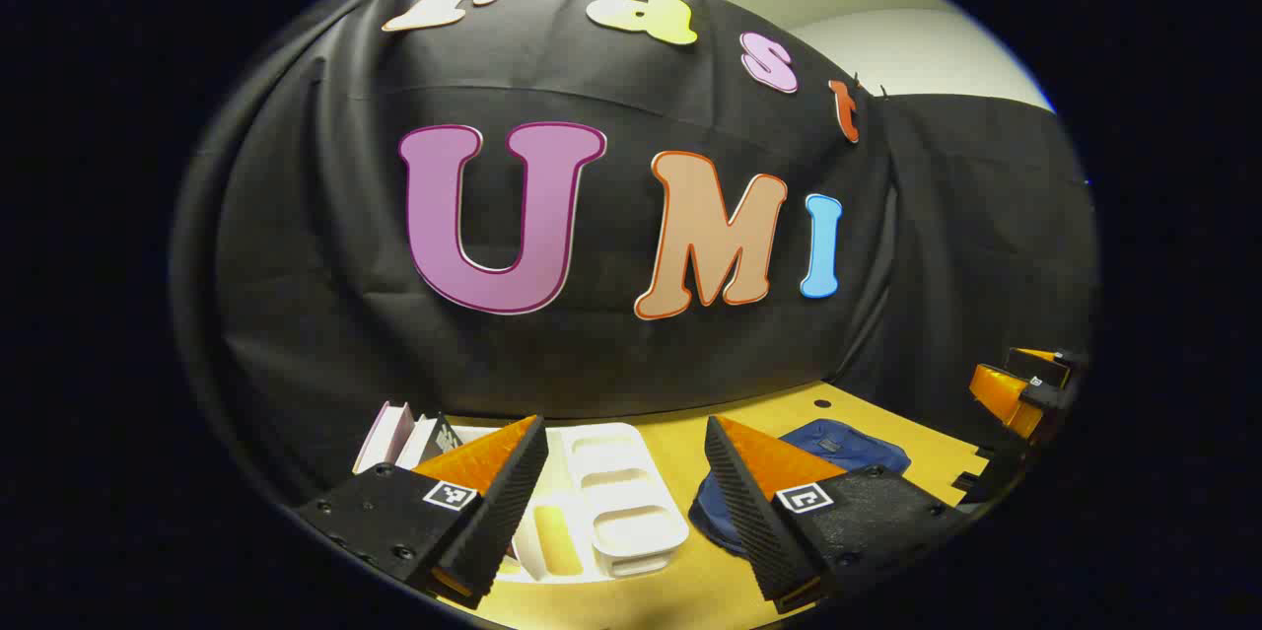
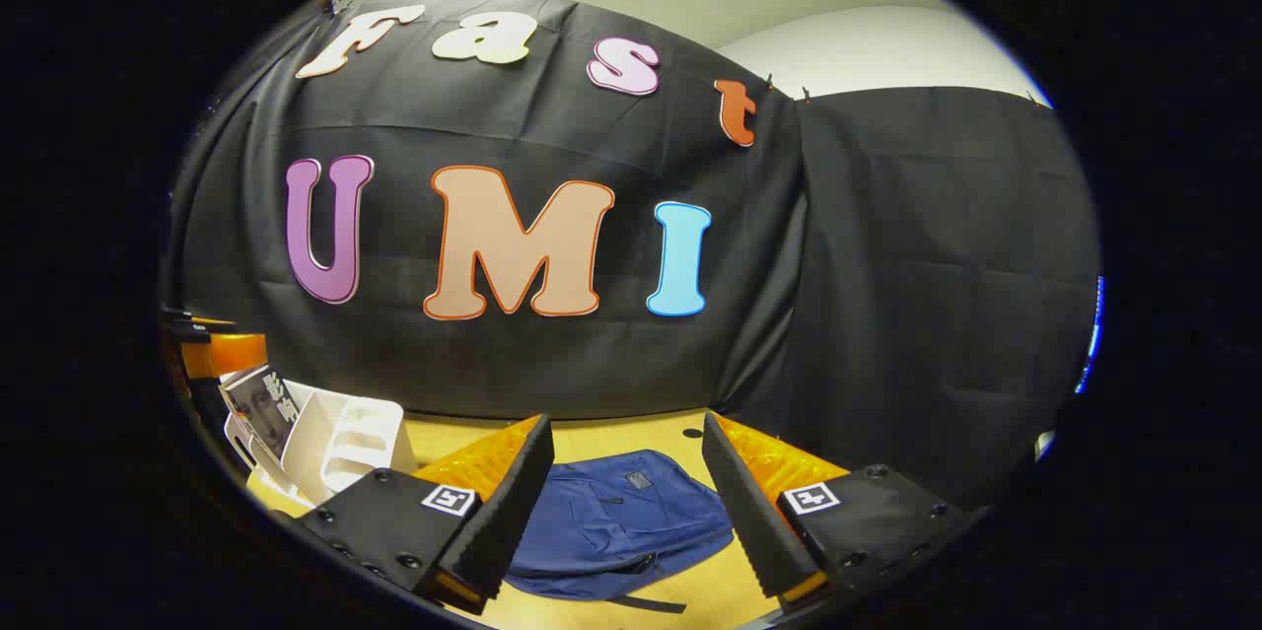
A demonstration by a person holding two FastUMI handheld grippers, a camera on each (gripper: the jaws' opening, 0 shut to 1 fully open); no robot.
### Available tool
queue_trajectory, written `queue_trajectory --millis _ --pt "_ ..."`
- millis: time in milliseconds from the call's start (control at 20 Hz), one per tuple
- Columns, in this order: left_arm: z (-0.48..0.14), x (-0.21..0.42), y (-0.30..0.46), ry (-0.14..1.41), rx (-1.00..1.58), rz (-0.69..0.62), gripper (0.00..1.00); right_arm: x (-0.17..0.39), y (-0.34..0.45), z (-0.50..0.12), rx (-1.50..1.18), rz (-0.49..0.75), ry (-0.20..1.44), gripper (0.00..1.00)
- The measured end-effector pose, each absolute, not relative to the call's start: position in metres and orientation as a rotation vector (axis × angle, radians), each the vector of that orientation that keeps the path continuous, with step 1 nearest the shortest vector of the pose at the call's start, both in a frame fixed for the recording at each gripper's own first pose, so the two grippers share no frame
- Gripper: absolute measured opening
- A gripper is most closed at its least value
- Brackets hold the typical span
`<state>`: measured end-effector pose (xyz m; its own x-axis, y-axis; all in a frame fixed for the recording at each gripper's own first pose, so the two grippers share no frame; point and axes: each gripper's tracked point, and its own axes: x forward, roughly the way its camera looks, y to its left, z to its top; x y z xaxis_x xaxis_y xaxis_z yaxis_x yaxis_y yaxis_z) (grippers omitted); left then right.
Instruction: Open the schoolbag, grab two books from the bookshelf and put them into the schoolbag.
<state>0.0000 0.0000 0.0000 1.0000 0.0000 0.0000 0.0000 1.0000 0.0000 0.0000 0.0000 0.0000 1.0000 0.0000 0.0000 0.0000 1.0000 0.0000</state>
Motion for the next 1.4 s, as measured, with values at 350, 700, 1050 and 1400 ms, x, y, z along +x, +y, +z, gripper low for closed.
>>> queue_trajectory --millis 350,700,1050,1400 --pt "0.006 0.004 -0.012 -0.008 0.059 0.0 0.91 0.007 0.003 -0.004 -0.031 0.028 0.017 0.97" --pt "-0.007 -0.004 -0.014 0.02 -0.03 -0.004 0.94 0.016 0.015 -0.007 -0.066 0.051 0.016 0.97" --pt "-0.014 -0.027 0.029 0.042 -0.043 0.139 0.93 0.013 0.015 -0.064 -0.276 0.043 0.072 0.98" --pt "-0.016 -0.05 0.053 0.055 0.006 0.236 0.94 0.001 0.041 -0.148 -0.549 0.118 0.107 0.95"
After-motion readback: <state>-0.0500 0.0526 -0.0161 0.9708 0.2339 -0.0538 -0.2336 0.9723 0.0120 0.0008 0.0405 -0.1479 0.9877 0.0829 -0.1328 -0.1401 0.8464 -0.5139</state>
